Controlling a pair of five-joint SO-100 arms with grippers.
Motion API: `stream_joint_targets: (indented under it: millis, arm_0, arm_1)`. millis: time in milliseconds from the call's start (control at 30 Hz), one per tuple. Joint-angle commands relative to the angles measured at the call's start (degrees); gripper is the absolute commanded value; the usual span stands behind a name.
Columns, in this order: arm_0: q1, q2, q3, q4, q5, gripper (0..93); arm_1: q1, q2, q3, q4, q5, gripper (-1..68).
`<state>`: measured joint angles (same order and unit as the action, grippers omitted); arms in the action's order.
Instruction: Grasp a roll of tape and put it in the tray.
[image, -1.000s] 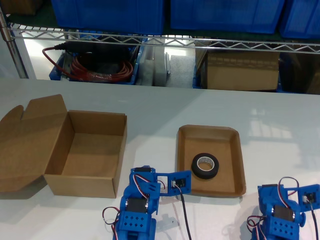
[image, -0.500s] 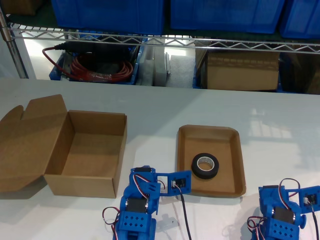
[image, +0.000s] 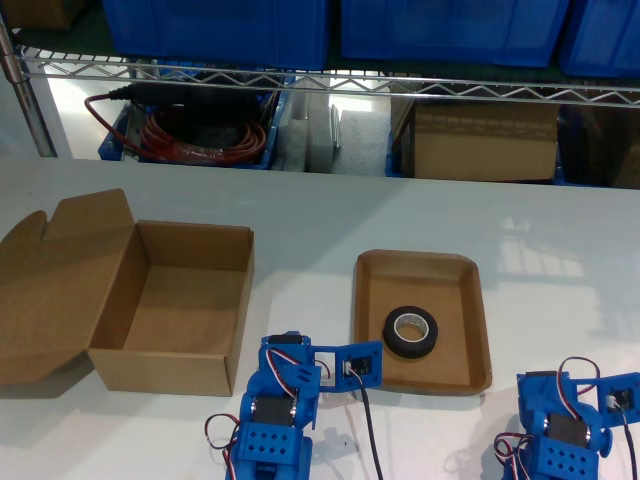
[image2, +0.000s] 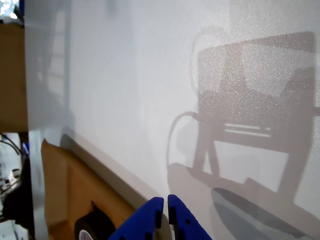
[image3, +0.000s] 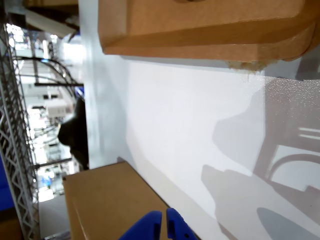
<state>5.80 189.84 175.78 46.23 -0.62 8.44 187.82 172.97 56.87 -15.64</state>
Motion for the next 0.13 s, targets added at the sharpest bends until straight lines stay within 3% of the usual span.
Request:
stream_joint_targets:
  millis: [0, 100]
  arm_0:
    - [-0.79, 0.62, 1.85, -0.79, -0.09, 0.2]
    - [-0.79, 0.62, 1.85, -0.79, -0.09, 0.2]
  arm_1:
    - [-0.79, 0.44, -0.62, 0.44, 0.26, 0.1]
    - [-0.88, 0.44, -0.70, 0.53, 0.26, 0.1]
